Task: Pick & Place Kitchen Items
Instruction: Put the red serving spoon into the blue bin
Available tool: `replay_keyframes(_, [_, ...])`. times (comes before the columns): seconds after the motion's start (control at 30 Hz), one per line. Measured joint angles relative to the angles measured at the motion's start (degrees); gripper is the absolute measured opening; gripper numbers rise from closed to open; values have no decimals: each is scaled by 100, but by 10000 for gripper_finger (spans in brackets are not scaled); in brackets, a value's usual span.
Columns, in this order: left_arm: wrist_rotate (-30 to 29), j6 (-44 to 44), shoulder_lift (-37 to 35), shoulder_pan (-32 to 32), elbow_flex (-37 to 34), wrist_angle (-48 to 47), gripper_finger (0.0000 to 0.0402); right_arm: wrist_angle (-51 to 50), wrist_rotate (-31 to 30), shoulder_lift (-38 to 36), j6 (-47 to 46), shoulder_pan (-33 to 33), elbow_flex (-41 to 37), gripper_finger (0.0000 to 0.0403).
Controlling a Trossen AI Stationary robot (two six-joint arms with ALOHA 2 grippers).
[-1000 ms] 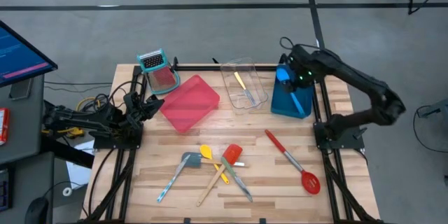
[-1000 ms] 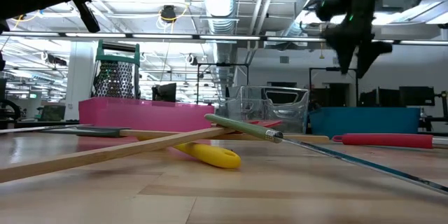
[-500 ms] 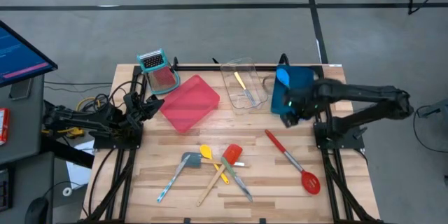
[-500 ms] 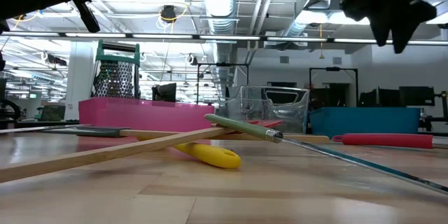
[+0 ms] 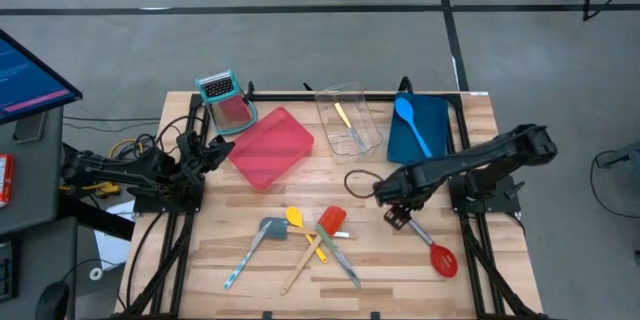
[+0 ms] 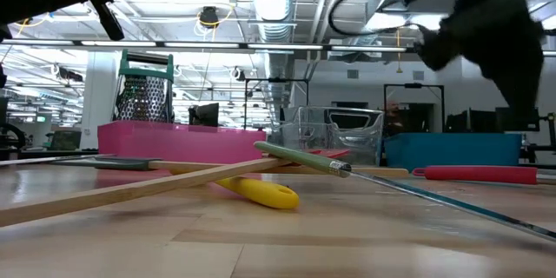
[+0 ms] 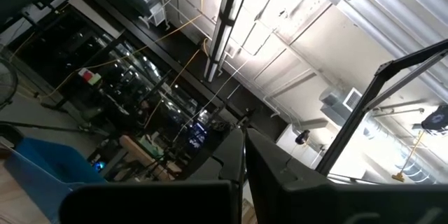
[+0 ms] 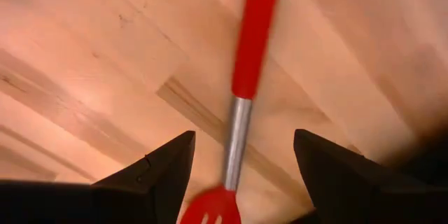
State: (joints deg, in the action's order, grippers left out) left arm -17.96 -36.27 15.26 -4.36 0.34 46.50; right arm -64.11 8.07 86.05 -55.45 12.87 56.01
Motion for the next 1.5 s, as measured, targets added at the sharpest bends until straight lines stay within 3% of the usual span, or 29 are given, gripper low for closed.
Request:
replay_keyframes(0.3, [0, 7, 75, 0, 1, -12, 2, 1307, 561, -8, 18, 42, -1195, 244])
replay_keyframes(0.73, [0, 2, 93, -2, 0, -17, 2, 1587, 189, 600, -299, 456, -1277, 239])
replay_keyframes(0.87, [0, 2, 93, -1, 1, -15, 2, 1631, 132, 721, -371, 542, -1261, 205])
replay_keyframes(1.2, [-2, 2, 93, -1, 0, -16, 2, 1647, 128, 683, -681, 544, -1266, 62])
replay_keyframes(1.5, [-1, 1, 100, 0, 0, -15, 2, 1611, -201, 132, -851, 534, -1099, 71])
